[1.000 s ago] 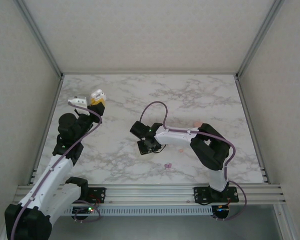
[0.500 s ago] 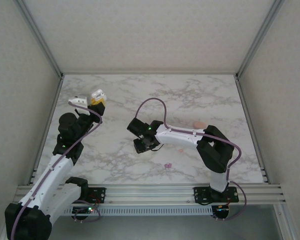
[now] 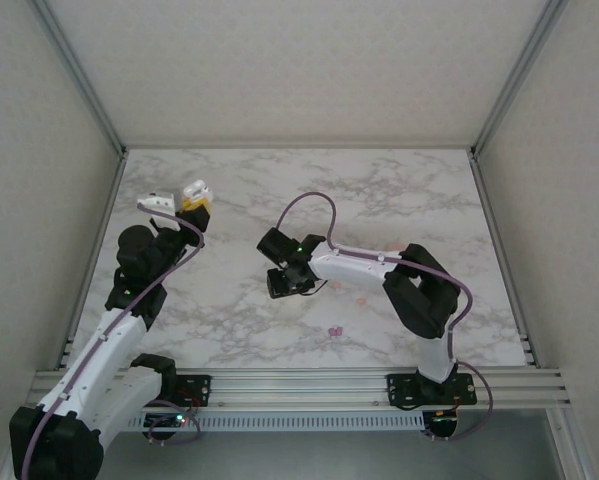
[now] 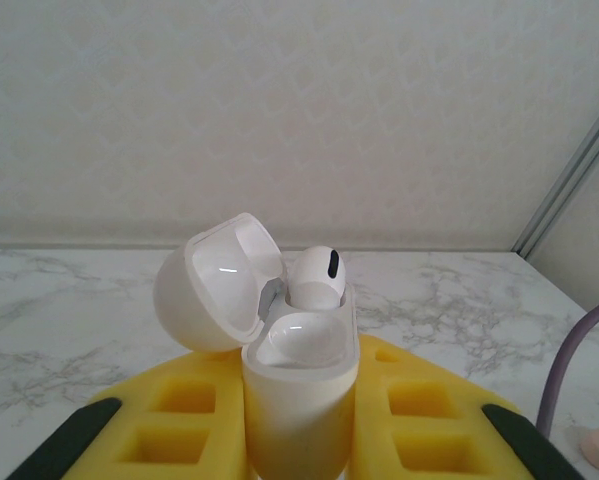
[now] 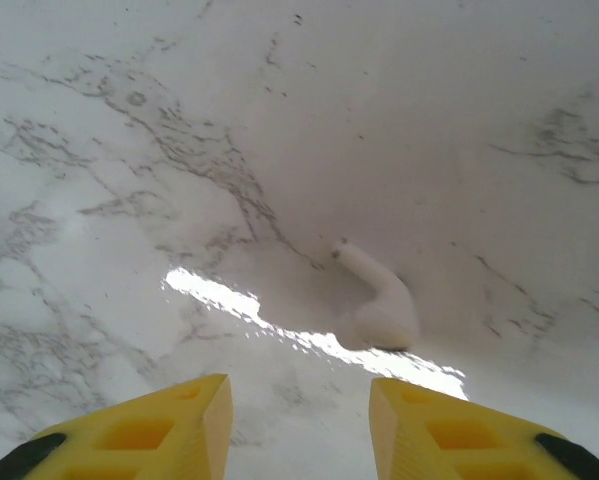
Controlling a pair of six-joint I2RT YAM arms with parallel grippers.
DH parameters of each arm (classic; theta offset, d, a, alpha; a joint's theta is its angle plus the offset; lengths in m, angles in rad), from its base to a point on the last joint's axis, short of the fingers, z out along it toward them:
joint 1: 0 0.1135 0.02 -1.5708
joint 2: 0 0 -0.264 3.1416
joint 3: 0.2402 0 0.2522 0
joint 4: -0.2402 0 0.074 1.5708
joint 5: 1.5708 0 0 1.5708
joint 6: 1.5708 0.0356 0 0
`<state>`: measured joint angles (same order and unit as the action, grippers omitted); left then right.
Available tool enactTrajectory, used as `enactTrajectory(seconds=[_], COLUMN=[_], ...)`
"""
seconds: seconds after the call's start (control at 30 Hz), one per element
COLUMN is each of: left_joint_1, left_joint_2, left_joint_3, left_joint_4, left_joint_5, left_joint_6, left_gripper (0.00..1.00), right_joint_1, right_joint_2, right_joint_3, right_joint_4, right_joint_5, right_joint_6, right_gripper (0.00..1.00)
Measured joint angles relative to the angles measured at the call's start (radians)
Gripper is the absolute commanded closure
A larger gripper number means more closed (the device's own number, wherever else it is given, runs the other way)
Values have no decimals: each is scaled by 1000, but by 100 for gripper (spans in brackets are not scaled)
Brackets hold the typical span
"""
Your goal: Insert the wireless bluetooth earbuds into the charging case
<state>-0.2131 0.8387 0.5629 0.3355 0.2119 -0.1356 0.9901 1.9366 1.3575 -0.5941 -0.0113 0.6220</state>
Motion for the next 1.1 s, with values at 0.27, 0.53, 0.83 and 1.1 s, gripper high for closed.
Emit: enactTrajectory(seconds=[0.27,0.53,0.83,1.1], left_joint_1=[0,0,0,0], left_joint_2=[0,0,0,0], left_joint_3=[8,16,21,24], left_joint_4=[-21,-31,-36,-43], left_joint_5=[0,-1,-1,-1], left_joint_6=[1,4,5,5], left_gripper=[87,87,87,87], right_joint_1=[1,1,1,1], right_joint_2=[23,30,92,136], right_joint_3=[10,11,88,196], right_joint_4=[8,13,-6,-45], right_joint_5=[64,69,83,90], right_joint_6=[101,134,101,24], right_gripper=[55,55,54,52])
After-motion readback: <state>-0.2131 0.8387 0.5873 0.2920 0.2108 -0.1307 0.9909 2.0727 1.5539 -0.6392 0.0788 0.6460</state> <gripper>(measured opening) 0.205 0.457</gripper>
